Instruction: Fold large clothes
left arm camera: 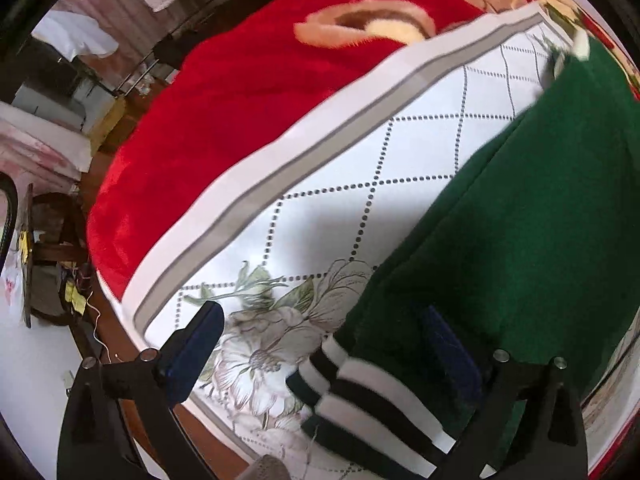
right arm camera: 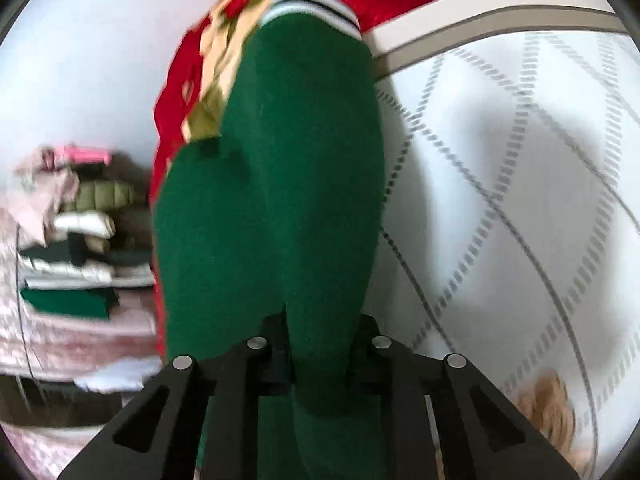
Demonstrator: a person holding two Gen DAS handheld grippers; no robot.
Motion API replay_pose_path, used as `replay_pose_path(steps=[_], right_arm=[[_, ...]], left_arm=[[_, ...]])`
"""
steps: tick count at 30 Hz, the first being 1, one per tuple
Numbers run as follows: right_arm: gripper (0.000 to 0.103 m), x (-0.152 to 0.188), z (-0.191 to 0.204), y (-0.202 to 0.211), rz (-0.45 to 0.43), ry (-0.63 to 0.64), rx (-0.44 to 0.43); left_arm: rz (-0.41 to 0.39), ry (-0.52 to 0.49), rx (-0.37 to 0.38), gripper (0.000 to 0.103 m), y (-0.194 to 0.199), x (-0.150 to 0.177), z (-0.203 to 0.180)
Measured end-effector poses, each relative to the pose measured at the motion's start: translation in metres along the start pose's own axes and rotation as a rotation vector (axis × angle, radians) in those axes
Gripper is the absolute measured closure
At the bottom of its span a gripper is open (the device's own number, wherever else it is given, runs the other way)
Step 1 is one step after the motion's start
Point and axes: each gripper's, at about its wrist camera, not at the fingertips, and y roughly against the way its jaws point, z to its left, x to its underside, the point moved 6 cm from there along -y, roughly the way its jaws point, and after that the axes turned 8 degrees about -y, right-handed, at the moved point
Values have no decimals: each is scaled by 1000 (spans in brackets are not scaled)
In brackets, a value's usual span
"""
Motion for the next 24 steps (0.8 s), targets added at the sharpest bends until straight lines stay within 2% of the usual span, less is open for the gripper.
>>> replay_pose_path(steps=[3, 5, 9, 11, 13, 15, 17, 20, 22, 23, 24], right_arm=[[86, 18, -28, 46, -68, -101, 23], [86, 31, -73, 96, -120, -184, 64], [86, 109, -161, 206, -205, -325, 221], [83, 147, -199, 238, -188, -342, 327], [76, 186, -235, 251, -122, -421, 413], [55, 217, -271, 251, -13, -518, 488], [52, 233, -283, 255, 44, -562, 463], [51, 239, -282, 280, 26, -558, 460], [42, 243, -277, 295, 18, -568, 433], [40, 243, -275, 302, 11, -574, 426], [40, 242, -271, 310, -1, -565, 432]], left_arm=[[-27, 4, -17, 0, 17, -2, 4], [-43, -6, -24, 0, 26, 1, 2], [-65, -72, -27, 0, 37, 2, -17], [-72, -131, -35, 0, 35, 2, -31], [-86, -198, -37, 0, 36, 3, -51], [-98, -256, -17, 0, 43, 4, -77], [-124, -315, 17, 0, 46, -2, -105], [-176, -367, -42, 0, 34, -26, -130], [-186, -375, -101, 0, 10, -50, -136], [-175, -370, -107, 0, -1, -59, -139], [-151, -359, -83, 0, -12, -68, -141]])
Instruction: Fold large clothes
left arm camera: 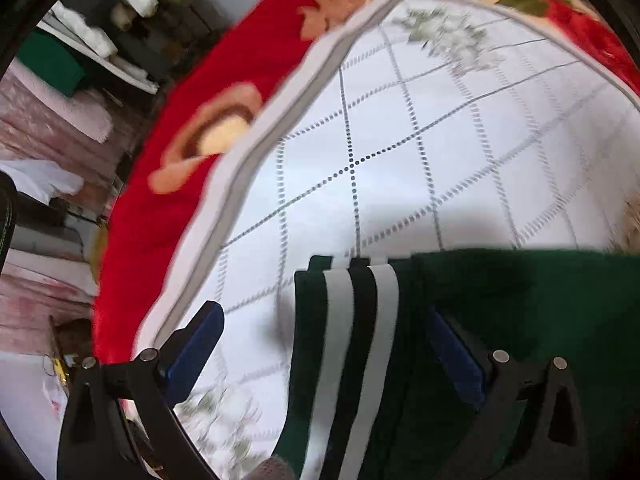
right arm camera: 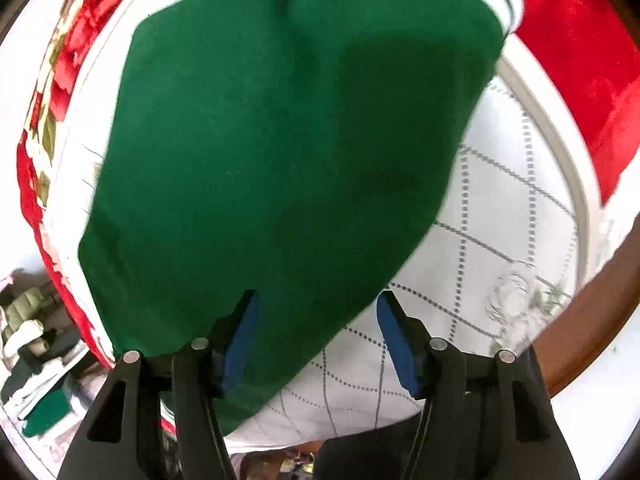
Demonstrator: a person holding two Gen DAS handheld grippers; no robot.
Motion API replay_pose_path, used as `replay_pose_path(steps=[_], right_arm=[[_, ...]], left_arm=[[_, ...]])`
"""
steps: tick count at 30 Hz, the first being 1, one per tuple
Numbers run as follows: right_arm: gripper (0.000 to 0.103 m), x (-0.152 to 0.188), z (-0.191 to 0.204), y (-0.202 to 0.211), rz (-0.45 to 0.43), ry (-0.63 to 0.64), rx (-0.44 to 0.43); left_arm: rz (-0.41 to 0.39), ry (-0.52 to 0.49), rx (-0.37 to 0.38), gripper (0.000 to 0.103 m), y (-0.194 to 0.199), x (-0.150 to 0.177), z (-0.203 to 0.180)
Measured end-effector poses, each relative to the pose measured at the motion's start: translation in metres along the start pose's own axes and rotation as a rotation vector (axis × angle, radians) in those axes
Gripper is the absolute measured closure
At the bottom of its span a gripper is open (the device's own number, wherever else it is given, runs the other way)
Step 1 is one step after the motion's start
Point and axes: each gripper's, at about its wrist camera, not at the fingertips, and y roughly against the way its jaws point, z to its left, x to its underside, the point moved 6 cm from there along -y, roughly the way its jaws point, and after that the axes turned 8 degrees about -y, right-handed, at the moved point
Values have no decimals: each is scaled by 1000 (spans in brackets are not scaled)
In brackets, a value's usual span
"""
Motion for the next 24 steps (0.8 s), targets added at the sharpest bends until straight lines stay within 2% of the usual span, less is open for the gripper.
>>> replay_pose_path(steps=[3, 7, 8, 9, 11, 12, 13, 14, 15, 17, 19, 22, 24], right_arm=[[40, 1, 28, 20, -71, 109, 24], [41, 10, 94, 27, -131, 358, 4], [44, 15, 123, 20, -124, 435, -17], [53, 16, 143, 13, -116, 476, -21], [56, 12, 191, -10, -71, 550, -41], [65, 8, 213, -27, -55, 575, -21], [69, 5, 234, -43, -46, 589, -19], [70, 6, 245, -56, -38, 608, -4], [70, 4, 258, -75, -52, 637, 55], [70, -7, 272, -105, -76, 686, 144], [70, -12, 279, -105, -64, 650, 144], [70, -8, 275, -70, -30, 597, 80], [70, -11, 264, -33, -74, 581, 42]], left_arm=[[15, 36, 74, 0, -14, -10, 3], [6, 21, 56, 0, 3, -5, 10], [0, 26, 54, 0, 7, -4, 10], [-14, 36, 46, 0, 17, -1, 14], [-43, 46, 48, 0, 32, -1, 17], [-51, 47, 46, 0, 37, -2, 15], [-61, 47, 44, 0, 42, -3, 14], [-68, 45, 43, 0, 46, -5, 9], [-75, 41, 40, 0, 47, -6, 6], [-73, 37, 43, 0, 48, -9, -6], [-74, 26, 68, 0, 53, -9, -15], [-93, 16, 150, 0, 78, -8, -44], [-97, -10, 197, 0, 90, -8, -69]])
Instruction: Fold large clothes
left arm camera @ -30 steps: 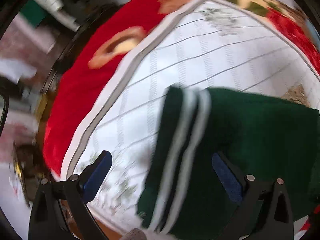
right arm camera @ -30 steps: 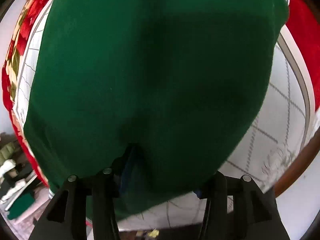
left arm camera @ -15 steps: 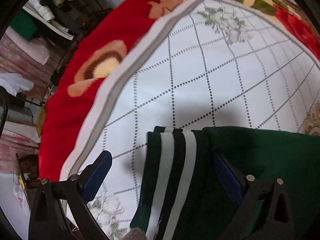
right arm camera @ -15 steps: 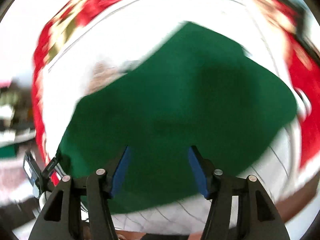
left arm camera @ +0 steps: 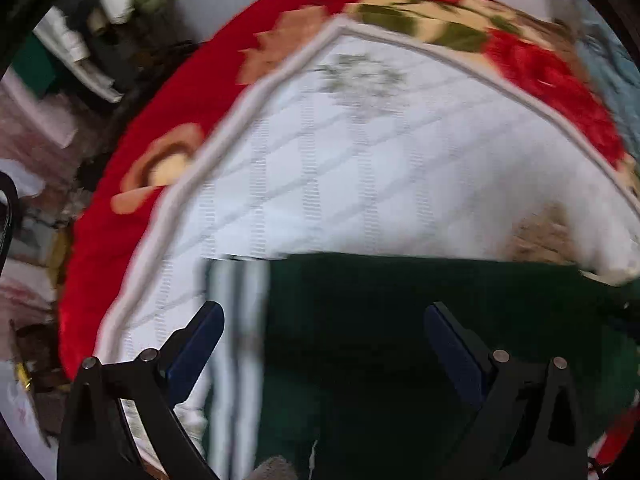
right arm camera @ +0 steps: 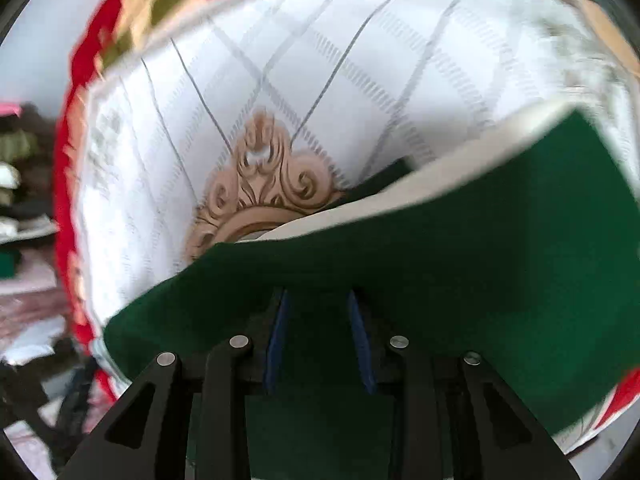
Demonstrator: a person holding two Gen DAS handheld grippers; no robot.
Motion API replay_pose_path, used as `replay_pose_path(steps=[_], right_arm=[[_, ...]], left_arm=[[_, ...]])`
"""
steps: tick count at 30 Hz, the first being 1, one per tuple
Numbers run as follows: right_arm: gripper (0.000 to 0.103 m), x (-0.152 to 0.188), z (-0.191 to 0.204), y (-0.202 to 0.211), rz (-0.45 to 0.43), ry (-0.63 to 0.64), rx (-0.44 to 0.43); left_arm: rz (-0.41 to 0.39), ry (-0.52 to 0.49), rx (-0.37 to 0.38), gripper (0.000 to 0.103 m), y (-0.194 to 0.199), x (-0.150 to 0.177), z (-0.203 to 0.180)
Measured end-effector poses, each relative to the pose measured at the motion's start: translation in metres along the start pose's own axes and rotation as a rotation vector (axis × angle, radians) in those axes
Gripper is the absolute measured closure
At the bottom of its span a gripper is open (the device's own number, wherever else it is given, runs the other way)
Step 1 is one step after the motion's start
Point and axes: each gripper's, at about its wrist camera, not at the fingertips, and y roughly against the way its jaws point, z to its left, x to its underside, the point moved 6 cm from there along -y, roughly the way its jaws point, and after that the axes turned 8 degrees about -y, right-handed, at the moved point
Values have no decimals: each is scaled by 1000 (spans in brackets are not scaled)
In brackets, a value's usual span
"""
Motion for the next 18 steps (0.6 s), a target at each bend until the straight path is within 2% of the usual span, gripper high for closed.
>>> replay_pose_path(steps=[3, 5, 7, 9, 11, 14, 15, 18], right_arm=[[70, -5, -39, 33, -72, -16, 90], [70, -20, -72, 20, -41, -58, 167], [71, -29, -97, -5, 0, -96, 219], [72, -40, -112, -28, 30, -141, 179], [72, -50, -112, -35, 30, -147, 174], [72, -49, -101, -26, 56, -90, 222], [70, -48, -94, -19, 63, -63, 228], [70, -26, -66, 12, 73, 34, 120]], left_arm=[[26, -47, 81, 0, -11, -1, -51], [58, -45, 109, 0, -35, -4, -80], [73, -33, 79, 0, -57, -7, -91], [126, -39, 54, 0, -84, -7, -101], [150, -25, 64, 0, -101, -5, -104], [140, 16, 59, 0, -88, -2, -96], [122, 59, 58, 0, -71, 4, -85], [87, 199, 79, 0, -30, 34, -54]])
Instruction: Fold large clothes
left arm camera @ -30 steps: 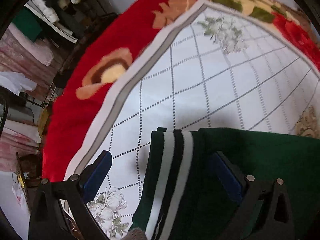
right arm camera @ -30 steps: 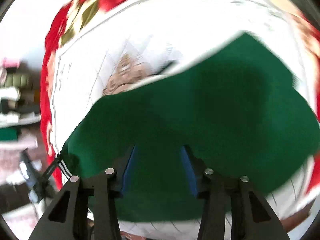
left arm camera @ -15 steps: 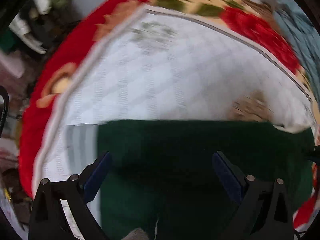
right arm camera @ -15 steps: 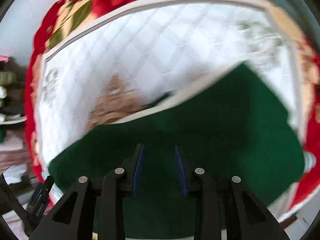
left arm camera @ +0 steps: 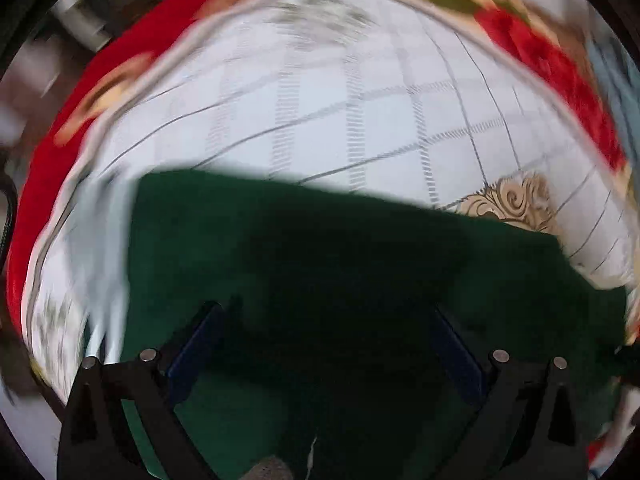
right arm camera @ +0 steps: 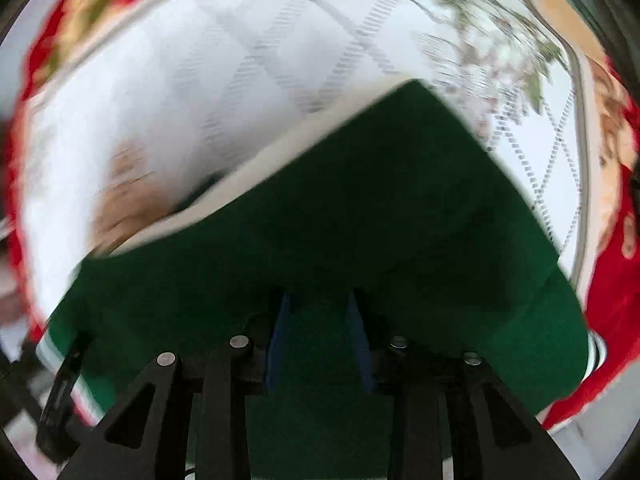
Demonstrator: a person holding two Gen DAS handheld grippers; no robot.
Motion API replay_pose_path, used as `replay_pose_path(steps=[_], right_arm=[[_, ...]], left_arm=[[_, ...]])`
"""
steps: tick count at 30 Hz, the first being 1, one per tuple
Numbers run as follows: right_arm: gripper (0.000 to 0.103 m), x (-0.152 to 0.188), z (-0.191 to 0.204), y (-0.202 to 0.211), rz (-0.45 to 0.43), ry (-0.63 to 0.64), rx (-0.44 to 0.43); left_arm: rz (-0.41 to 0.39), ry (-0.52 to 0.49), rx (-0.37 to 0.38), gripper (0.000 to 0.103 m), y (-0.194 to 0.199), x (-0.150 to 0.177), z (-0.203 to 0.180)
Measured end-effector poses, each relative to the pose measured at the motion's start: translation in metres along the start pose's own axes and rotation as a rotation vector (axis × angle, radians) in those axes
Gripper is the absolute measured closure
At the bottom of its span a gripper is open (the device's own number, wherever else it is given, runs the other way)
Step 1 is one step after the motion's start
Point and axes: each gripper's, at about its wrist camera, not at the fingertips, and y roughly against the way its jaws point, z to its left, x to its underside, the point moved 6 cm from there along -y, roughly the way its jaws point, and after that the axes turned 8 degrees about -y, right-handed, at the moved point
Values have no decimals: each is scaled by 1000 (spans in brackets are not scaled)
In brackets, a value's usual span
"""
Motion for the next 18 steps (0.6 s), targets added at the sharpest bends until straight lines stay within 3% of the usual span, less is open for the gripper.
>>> replay_pose_path(steps=[3, 5, 7, 9, 10, 12, 13, 18], right_arm=[[70, 39, 31, 8, 24, 152, -76], [70, 62, 44, -17, 74, 226, -79], [70, 73, 40, -53, 102, 246, -27], [69, 71, 40, -54, 92, 202, -28], [69, 69, 42, -50, 106, 194, -28], [68, 67, 39, -41, 130, 178, -67], [68, 66, 36, -40, 144, 162, -90], [68, 63, 11, -34, 195, 132, -143]], left_arm=[[-8, 234, 17, 0, 40, 59, 55], [33, 389, 18, 0, 46, 100, 86], [66, 535, 64, 0, 42, 137, 107], [85, 665, 116, 0, 30, 164, 117], [92, 763, 186, 1, 17, 179, 122], [64, 889, 286, 3, -3, 190, 127], [47, 922, 301, 3, -8, 192, 131], [-77, 991, 226, 3, -13, 184, 140]])
